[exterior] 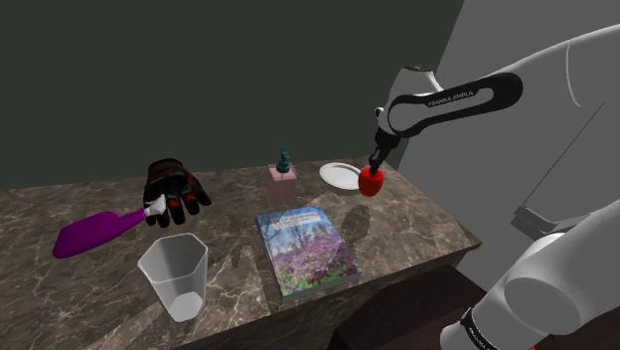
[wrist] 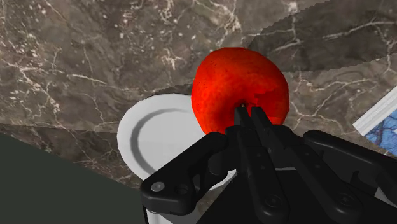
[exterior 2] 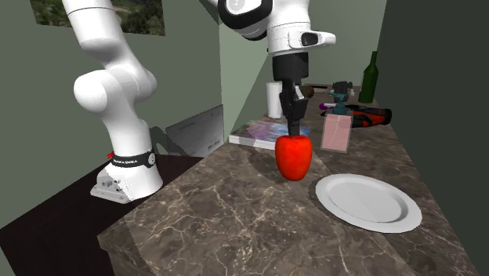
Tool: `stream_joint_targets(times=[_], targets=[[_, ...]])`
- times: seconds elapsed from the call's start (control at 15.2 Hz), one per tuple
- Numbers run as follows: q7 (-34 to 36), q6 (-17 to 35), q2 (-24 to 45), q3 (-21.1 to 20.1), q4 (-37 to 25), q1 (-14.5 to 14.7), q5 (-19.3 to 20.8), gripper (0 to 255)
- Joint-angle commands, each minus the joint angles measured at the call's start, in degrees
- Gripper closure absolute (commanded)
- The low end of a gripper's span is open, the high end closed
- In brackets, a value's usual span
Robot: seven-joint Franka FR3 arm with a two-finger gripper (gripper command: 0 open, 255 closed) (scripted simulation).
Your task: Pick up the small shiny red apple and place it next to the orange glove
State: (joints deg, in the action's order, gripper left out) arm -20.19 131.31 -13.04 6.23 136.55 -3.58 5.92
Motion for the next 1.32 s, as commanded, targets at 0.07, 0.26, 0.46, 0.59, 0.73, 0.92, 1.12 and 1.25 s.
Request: stream_joint_targets(times=[0.07, 0.26, 0.46, 0.59, 0.73, 0.92, 1.12, 1.25], targets=[[-0.10, -2.52, -1.05, -0.09, -1.46, 0.05, -0.08, 255], [-0.22, -4.95, -1.95, -0.17, -2.99, 0.08, -0.15, 255], [-0.34, -7.35, -2.72, -0.25, -4.62, 0.12, -0.23, 255], [-0.42, -8.94, -3.16, -0.30, -5.77, 0.14, -0.28, 255], [-0.50, -10.52, -3.55, -0.35, -6.96, 0.16, -0.34, 255], [-0.63, -12.88, -4.04, -0.42, -8.84, 0.20, -0.42, 255], [-0.75, -15.22, -4.41, -0.49, -10.81, 0.24, -0.50, 255], [-0.84, -16.77, -4.59, -0.53, -12.19, 0.26, -0.55, 255]])
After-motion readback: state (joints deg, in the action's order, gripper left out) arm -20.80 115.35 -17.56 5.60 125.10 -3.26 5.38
